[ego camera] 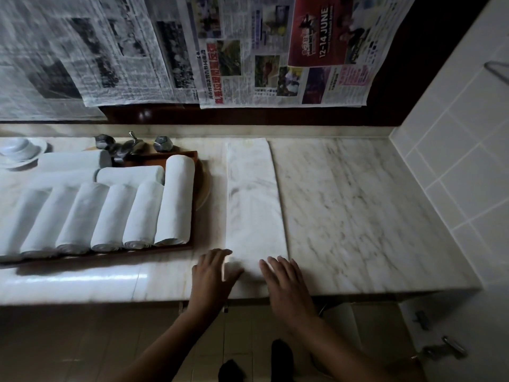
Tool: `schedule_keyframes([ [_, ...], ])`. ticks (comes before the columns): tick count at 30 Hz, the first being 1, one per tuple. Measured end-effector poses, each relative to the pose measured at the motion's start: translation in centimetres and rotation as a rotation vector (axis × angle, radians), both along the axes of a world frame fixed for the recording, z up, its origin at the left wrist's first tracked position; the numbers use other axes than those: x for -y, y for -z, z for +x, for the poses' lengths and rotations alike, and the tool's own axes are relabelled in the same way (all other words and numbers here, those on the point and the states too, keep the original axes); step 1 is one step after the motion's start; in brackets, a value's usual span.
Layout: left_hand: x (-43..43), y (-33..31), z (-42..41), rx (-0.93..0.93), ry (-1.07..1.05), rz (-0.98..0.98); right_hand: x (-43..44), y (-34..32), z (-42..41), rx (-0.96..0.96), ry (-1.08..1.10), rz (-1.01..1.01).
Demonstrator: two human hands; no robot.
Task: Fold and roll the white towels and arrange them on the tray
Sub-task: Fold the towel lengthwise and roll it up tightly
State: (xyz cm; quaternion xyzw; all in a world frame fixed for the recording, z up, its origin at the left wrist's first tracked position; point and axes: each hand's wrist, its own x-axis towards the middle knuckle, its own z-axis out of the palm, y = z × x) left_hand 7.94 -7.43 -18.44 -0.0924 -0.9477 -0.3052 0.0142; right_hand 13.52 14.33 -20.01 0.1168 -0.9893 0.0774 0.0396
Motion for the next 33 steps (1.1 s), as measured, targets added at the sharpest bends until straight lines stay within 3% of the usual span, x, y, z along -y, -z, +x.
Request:
schedule_keyframes([
  [4,-1.4,2.0,2.0,-0.238,0.287,-0.309,-0.2,-0.7,-0.6,0.073,-0.014,0.024],
  [8,-1.5,2.8,1.6,-0.241,0.335,-0.429,-0.3,-0.5,-2.1,0.150,-0.007,0.032],
  [15,-0.8,1.6,-2.2,-0.036,0.411,-0.440,-1.3,-2.2,-4.2,0.221,-0.076,0.008],
  [19,0.1,1.4,-2.0,-0.021,0.452,-0.386,-2.3,-2.2,-4.0,0.252,-0.133,-0.068],
  [25,2.0,1.8,-0.2,0.043,0.482,-0.330,-3.3,-2.3,-2.5,0.368,-0.016,-0.253],
  [33,3.3,0.6,1.3,0.063,0.418,-0.100,-4.3,-2.4,-1.8,0.414,0.053,-0.499],
])
